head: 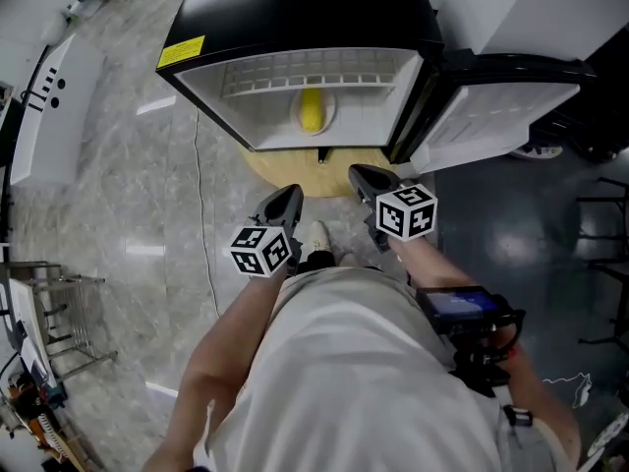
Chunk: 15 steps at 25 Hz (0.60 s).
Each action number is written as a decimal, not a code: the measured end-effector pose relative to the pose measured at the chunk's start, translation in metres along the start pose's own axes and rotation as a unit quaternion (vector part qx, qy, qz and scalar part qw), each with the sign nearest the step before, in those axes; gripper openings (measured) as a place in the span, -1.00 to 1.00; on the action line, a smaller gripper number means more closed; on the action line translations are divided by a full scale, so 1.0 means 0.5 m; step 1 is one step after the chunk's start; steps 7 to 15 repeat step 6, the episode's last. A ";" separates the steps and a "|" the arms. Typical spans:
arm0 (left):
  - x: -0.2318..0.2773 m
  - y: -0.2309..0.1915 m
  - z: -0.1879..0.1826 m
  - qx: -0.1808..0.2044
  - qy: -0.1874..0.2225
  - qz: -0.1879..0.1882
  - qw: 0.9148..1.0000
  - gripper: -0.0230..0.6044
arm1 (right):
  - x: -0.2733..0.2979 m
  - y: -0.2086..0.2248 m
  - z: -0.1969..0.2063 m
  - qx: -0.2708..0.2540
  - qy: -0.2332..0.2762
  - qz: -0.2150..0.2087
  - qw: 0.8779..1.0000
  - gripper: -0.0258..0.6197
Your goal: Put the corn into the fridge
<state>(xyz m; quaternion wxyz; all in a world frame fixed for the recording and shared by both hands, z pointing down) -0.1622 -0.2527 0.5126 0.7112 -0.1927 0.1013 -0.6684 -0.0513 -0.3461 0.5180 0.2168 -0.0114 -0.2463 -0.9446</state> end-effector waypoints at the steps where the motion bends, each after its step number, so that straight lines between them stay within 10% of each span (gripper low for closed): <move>1: -0.002 0.003 0.001 0.000 0.000 0.000 1.000 -0.90 | -0.004 -0.001 0.002 0.000 0.000 0.000 1.000 -0.90; 15: -0.014 0.019 0.001 0.005 -0.001 0.002 1.000 -0.90 | -0.026 -0.009 0.007 0.001 0.000 0.003 1.000 -0.90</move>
Point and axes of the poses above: the fingertips, and each gripper's own axes: x forward along the fingers, y to its right, z out of its underside, the point moved 2 cm from there along -x, backward along the fingers, and after that the axes turned 15 degrees about y, right-handed, at the moved point
